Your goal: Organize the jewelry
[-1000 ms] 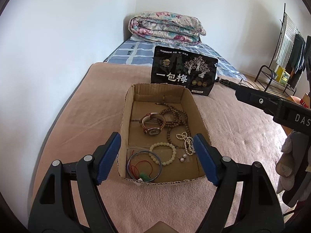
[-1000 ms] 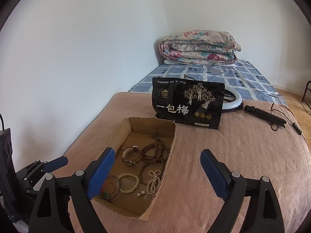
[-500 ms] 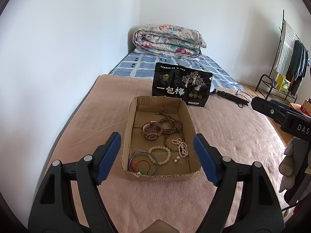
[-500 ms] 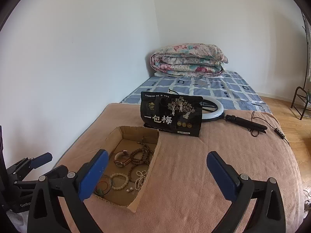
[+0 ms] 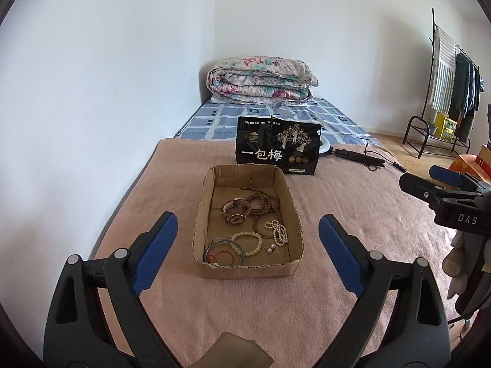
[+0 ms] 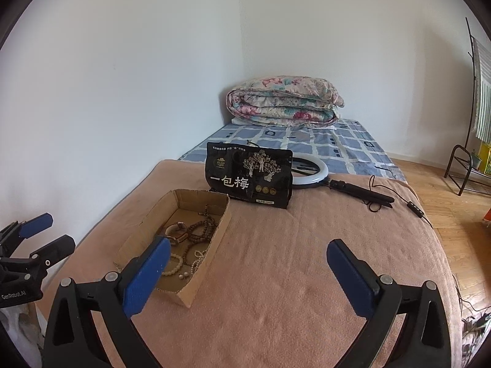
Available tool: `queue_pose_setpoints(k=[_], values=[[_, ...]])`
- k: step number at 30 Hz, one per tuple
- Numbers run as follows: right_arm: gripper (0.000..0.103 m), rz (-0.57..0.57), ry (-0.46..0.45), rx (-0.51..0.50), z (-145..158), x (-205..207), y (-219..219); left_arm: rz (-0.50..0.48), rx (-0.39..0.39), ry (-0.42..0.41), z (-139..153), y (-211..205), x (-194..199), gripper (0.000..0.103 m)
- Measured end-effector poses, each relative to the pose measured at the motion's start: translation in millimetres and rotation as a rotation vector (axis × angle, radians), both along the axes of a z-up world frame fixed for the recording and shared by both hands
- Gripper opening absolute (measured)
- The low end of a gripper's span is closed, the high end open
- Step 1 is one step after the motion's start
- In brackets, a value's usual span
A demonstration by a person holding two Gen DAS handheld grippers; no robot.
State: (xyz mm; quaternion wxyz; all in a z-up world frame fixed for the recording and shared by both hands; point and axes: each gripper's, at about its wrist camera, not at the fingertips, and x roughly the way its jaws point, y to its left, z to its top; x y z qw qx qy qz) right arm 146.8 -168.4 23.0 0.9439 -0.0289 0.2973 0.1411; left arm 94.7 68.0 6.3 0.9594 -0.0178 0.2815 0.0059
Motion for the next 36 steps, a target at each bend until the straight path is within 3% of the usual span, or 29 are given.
queue_pose_setpoints(k=[36], values=[[0.103,-0.044,-0.034,-0.044,-6,-20,-22,0.002,0.017,-0.011,4,-12,-9,0.103]])
